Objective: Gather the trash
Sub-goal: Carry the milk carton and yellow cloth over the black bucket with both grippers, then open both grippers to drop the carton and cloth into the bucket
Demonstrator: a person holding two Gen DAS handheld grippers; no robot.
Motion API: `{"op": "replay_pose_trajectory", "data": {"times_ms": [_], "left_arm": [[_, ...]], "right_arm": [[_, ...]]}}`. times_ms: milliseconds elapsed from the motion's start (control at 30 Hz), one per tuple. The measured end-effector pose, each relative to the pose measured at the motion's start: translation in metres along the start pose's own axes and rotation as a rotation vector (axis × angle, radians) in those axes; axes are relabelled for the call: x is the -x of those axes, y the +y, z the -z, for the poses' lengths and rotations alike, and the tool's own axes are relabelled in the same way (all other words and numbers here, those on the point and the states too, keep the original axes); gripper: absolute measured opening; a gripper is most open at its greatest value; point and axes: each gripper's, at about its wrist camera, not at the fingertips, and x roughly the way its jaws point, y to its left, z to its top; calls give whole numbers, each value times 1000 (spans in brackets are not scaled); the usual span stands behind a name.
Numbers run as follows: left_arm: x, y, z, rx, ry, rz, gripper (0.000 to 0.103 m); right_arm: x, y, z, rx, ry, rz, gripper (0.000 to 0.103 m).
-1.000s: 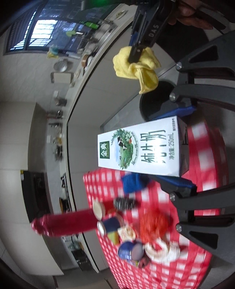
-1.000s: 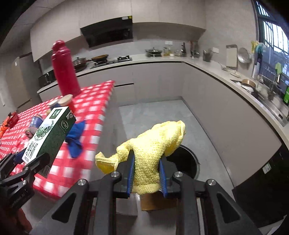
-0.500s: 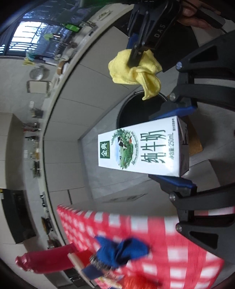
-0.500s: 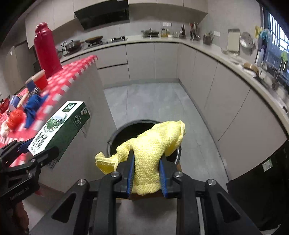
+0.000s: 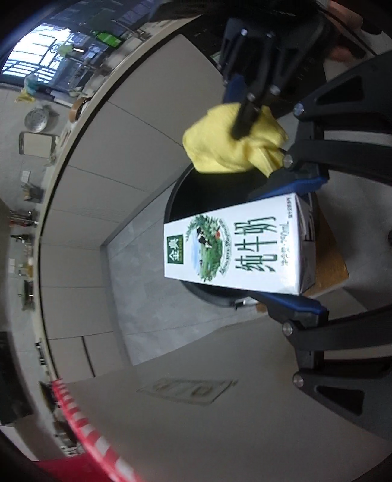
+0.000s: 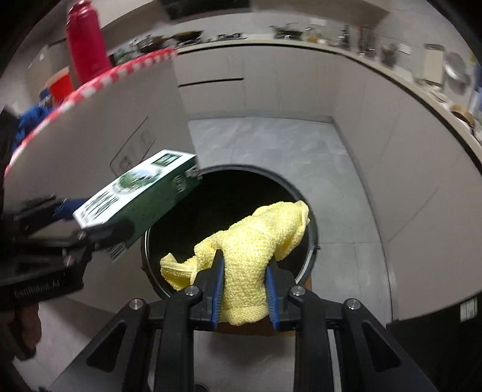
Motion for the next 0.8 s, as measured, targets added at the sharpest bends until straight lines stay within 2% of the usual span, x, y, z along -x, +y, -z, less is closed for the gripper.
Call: {"op": "replay_pose_trajectory", "data": {"times_ms": [67, 100, 133, 167, 200, 367, 433, 600, 800], "left_arm": [[-14, 3, 1, 31, 28, 64, 59], [-19, 8, 2, 53, 26, 77, 63], [-25, 13, 3, 84, 33, 47, 84], [-27, 18, 5, 112, 38, 43, 96], [-26, 21, 6, 115, 36, 37, 97], [-8, 20, 17, 92, 12, -78, 100], [-4, 16, 25, 82, 23, -119, 103], [12, -1, 37, 73, 16, -127, 103], [42, -25, 28, 48, -2, -139, 103]], "right_arm": [[-12, 1, -2, 28, 6, -11, 28], [-20, 1, -2, 61, 3, -13, 35], [-27, 0, -1, 83, -3, -7, 43], [-34, -4, 0, 93, 14, 29, 72], [-35, -8, 2, 92, 15, 43, 90], [-18, -37, 10, 6, -17, 123, 94], [-14, -46, 11, -46, -1, 133, 102], [7, -44, 13, -125, -24, 175, 103], [44, -41, 15, -204, -49, 226, 103]]}}
